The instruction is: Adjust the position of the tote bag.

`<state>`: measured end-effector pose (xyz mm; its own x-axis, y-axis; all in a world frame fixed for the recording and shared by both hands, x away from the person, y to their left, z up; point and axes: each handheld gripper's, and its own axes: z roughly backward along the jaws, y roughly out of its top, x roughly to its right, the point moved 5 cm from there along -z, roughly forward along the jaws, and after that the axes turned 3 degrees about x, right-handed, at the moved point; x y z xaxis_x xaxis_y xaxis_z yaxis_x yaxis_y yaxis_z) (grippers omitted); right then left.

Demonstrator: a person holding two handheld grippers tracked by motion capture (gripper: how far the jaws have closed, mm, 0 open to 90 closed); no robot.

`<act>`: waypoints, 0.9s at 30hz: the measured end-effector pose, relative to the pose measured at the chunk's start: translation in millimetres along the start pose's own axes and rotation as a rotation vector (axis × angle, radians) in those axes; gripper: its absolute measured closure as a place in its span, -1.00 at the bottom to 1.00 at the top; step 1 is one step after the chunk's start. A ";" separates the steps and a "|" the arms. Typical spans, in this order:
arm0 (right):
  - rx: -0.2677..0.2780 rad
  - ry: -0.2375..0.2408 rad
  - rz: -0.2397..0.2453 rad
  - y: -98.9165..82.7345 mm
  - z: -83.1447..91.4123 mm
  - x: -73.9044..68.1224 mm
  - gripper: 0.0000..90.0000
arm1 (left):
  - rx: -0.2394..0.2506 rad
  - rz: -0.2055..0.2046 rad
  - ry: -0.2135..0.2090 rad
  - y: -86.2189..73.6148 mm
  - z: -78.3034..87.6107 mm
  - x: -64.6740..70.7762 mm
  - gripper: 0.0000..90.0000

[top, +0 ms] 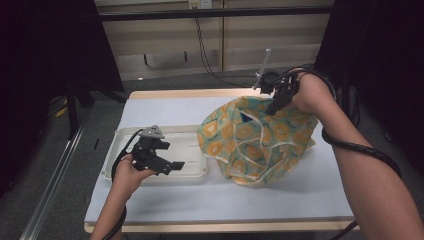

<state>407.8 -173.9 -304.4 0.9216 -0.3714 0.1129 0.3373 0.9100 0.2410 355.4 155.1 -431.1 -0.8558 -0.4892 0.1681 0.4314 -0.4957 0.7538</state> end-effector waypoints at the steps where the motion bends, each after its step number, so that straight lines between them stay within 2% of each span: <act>1: 0.000 0.010 0.011 1.2 -0.4 -0.1 1.00 | -0.004 0.001 0.002 -0.1 0.2 -0.1 -0.89; 4: 0.016 0.021 0.018 5.4 -1.4 -0.5 1.00 | -0.004 -0.001 -0.003 0.1 -0.2 0.1 -0.89; 8: 0.027 0.028 0.066 11.6 -2.1 -2.3 1.00 | -0.004 -0.002 -0.004 0.1 0.0 -0.3 -0.89; 11: 0.047 0.035 0.079 14.3 -1.9 -2.6 1.00 | -0.006 0.002 -0.003 -0.3 0.2 -0.9 -0.89; 12: 0.044 0.046 0.100 14.4 -1.8 -2.4 1.00 | -0.005 0.001 0.006 -0.5 0.0 -1.2 -0.89; 13: 0.047 0.036 0.121 15.4 -1.9 -3.4 1.00 | -0.005 0.002 0.003 -0.5 0.0 -1.2 -0.89; 15: 0.047 0.056 0.124 15.6 -1.9 -5.0 1.00 | -0.004 0.002 0.002 -0.4 -0.5 -1.0 -0.89; 16: 0.045 0.052 0.154 15.8 -2.5 -2.9 1.00 | -0.003 0.003 0.002 -0.3 -0.5 -1.0 -0.89; 17: 0.044 0.066 0.142 15.0 -3.6 -3.3 1.00 | -0.006 0.002 0.002 -0.4 -0.1 -1.0 -0.89; 20: 0.048 0.056 0.151 14.5 -5.8 -0.4 1.00 | -0.005 0.003 -0.003 -0.4 0.4 -0.9 -0.89; 25: 0.048 0.025 0.107 13.3 -7.3 4.6 1.00 | -0.001 0.003 -0.001 0.5 1.6 -0.2 -0.89; 26: 0.048 0.023 0.095 13.8 -7.7 3.6 0.99 | 0.002 0.001 0.009 1.4 3.0 0.1 -0.89; 27: 0.055 0.023 0.110 13.9 -7.9 3.4 0.99 | 0.007 0.001 0.008 2.5 4.6 0.8 -0.89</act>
<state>417.1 -161.1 -308.2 0.9568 -0.2652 0.1193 0.2237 0.9333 0.2808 354.5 156.8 -426.1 -0.8532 -0.4954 0.1636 0.4301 -0.4905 0.7580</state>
